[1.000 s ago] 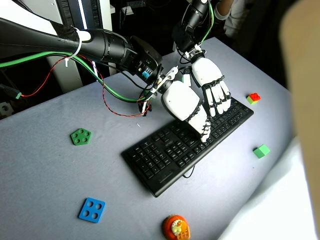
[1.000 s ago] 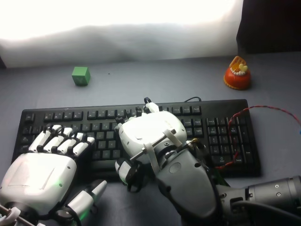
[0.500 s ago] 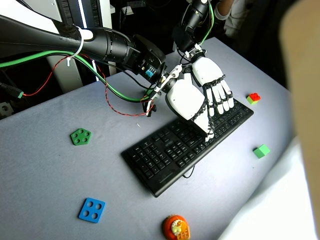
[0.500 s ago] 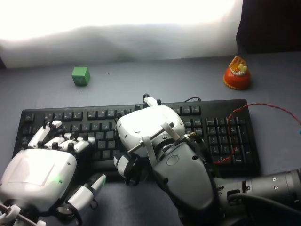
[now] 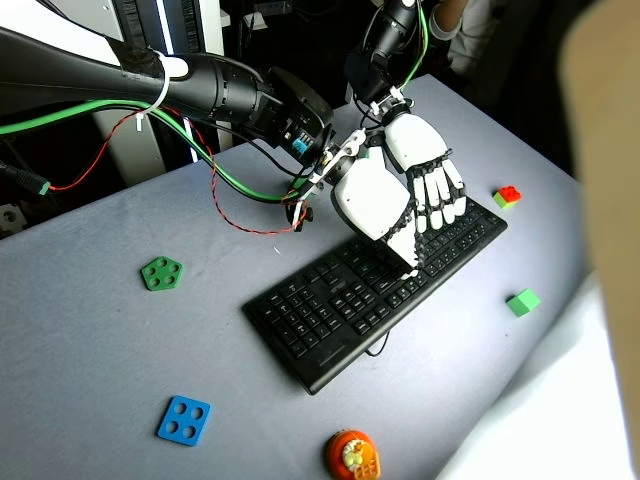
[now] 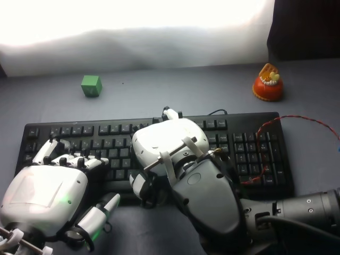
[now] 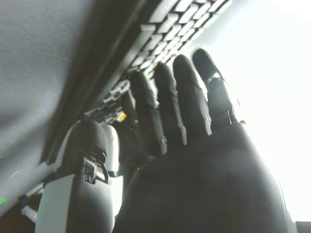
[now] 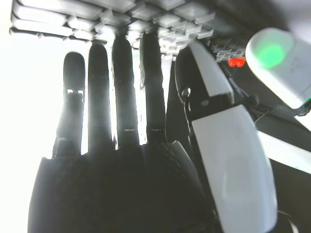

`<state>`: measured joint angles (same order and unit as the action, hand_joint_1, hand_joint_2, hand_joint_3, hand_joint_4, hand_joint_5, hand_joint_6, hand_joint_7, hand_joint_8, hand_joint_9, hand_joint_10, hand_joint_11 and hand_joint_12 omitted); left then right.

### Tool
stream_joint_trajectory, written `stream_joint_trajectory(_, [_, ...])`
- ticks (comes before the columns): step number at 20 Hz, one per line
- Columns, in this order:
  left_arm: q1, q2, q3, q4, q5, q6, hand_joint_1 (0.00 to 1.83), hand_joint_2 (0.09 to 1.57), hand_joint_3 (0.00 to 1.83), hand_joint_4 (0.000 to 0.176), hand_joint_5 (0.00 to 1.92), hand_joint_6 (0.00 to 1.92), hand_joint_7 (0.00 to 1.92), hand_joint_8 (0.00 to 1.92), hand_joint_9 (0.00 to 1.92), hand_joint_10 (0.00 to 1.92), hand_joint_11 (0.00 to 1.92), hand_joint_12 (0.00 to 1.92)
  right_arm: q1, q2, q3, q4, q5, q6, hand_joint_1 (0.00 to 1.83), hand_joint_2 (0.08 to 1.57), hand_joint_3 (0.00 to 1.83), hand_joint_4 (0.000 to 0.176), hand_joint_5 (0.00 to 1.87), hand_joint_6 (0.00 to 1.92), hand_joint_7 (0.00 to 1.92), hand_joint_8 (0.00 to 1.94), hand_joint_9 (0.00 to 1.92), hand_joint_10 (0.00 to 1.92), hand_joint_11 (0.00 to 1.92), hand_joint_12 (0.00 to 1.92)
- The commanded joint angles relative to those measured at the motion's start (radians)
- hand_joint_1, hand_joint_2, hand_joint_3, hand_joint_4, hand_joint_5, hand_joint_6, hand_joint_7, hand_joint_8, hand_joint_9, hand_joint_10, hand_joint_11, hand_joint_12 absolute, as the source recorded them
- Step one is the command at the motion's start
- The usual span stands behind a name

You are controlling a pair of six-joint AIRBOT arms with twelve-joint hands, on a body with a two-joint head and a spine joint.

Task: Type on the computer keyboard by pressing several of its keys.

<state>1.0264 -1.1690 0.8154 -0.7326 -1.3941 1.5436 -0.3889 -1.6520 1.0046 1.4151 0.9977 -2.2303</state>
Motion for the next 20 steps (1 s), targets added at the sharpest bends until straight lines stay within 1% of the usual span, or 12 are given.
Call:
stream_joint_trajectory(1, [0.000,-0.002,0.004,0.035,-0.062,-0.001,0.23,1.39,0.01,0.000,0.58,0.04,0.56,0.00,0.65,0.09,0.07,1.37,-0.004,-0.001,0.000,-0.010,0.018,-0.006,0.67,1.36,0.02,0.000,0.60,0.00,0.60,0.00,0.57,0.47,0.20,1.57])
stream_joint_trajectory(2, [0.000,-0.002,0.005,0.035,-0.062,-0.005,0.24,1.38,0.00,0.000,0.66,0.07,0.57,0.01,0.61,0.07,0.01,1.37,-0.003,-0.001,0.000,-0.010,0.018,-0.006,0.67,1.36,0.01,0.000,0.61,0.00,0.60,0.00,0.55,0.53,0.22,1.56])
stream_joint_trajectory(3, [0.000,-0.001,0.006,0.035,-0.062,-0.006,0.24,1.38,0.00,0.000,0.66,0.07,0.57,0.01,0.61,0.07,0.01,1.37,-0.003,-0.001,0.000,-0.010,0.018,-0.006,0.67,1.36,0.01,0.000,0.61,0.00,0.60,0.00,0.55,0.53,0.22,1.56])
stream_joint_trajectory(4, [0.000,0.000,0.007,0.035,-0.063,-0.012,0.25,1.39,0.00,0.000,0.68,0.07,0.56,0.00,0.55,0.04,0.00,1.37,-0.003,-0.001,0.000,-0.010,0.018,-0.007,0.68,1.35,0.01,0.000,0.61,0.01,0.61,0.00,0.55,0.56,0.20,1.55])
stream_joint_trajectory(9, [-0.003,0.001,0.000,0.035,-0.067,-0.014,0.28,1.38,0.00,0.000,0.64,0.05,0.56,0.00,0.56,0.04,0.00,1.36,0.001,0.000,-0.001,-0.010,0.018,-0.008,0.71,1.34,0.00,0.000,0.61,0.01,0.61,0.00,0.55,0.57,0.20,1.56])
stream_joint_trajectory(10, [-0.003,0.004,-0.003,0.036,-0.067,-0.013,0.32,1.37,0.00,0.000,0.59,0.03,0.56,0.00,0.55,0.04,0.00,1.34,0.006,0.002,-0.002,-0.010,0.023,-0.008,0.71,1.34,0.00,0.000,0.60,0.00,0.59,0.00,0.50,0.56,0.13,1.57])
stream_joint_trajectory(11, [-0.004,0.009,-0.005,0.047,-0.067,-0.009,0.30,1.36,0.00,0.000,0.52,0.00,0.53,0.00,0.50,0.02,0.00,1.21,0.011,0.007,-0.005,-0.010,0.026,-0.008,0.67,1.33,0.00,0.000,0.56,0.00,0.54,0.00,0.43,0.32,0.00,1.44])
stream_joint_trajectory(12, [-0.005,0.015,-0.007,0.054,-0.067,-0.003,0.30,1.37,0.00,0.000,0.50,0.00,0.52,0.00,0.51,0.02,0.00,1.20,0.016,0.012,-0.010,-0.010,0.032,-0.008,0.67,1.33,0.00,0.000,0.53,0.00,0.50,0.00,0.42,0.21,0.00,1.34])
stream_joint_trajectory(13, [-0.008,0.023,-0.009,0.059,-0.067,0.006,0.29,1.37,0.00,0.000,0.47,0.00,0.46,0.00,0.47,0.00,0.00,1.14,0.023,0.022,-0.021,-0.010,0.035,-0.011,0.67,1.33,0.00,0.000,0.52,0.00,0.48,0.00,0.44,0.12,0.00,1.27])
stream_joint_trajectory(15, [-0.011,0.038,-0.010,0.064,-0.067,0.014,0.30,1.37,0.00,0.000,0.48,0.00,0.47,0.00,0.48,0.01,0.00,1.16,0.038,0.047,-0.051,-0.010,0.034,-0.016,0.65,1.34,0.00,0.000,0.52,0.00,0.47,0.00,0.43,0.09,0.00,1.23])
stream_joint_trajectory(17, [-0.017,0.051,-0.010,0.068,-0.067,0.020,0.28,1.37,0.00,0.000,0.48,0.00,0.45,0.00,0.46,0.00,0.00,1.14,0.056,0.072,-0.081,-0.010,0.034,-0.016,0.63,1.34,0.00,0.000,0.50,0.00,0.46,0.00,0.42,0.07,0.00,1.19])
stream_joint_trajectory(20, [-0.040,0.074,-0.011,0.074,-0.067,0.057,0.27,1.38,0.00,0.000,0.47,0.00,0.45,0.01,0.47,0.01,0.00,1.10,0.086,0.119,-0.128,-0.010,0.035,-0.021,0.67,1.32,0.00,0.000,0.52,0.01,0.46,0.01,0.44,0.05,0.00,1.20])
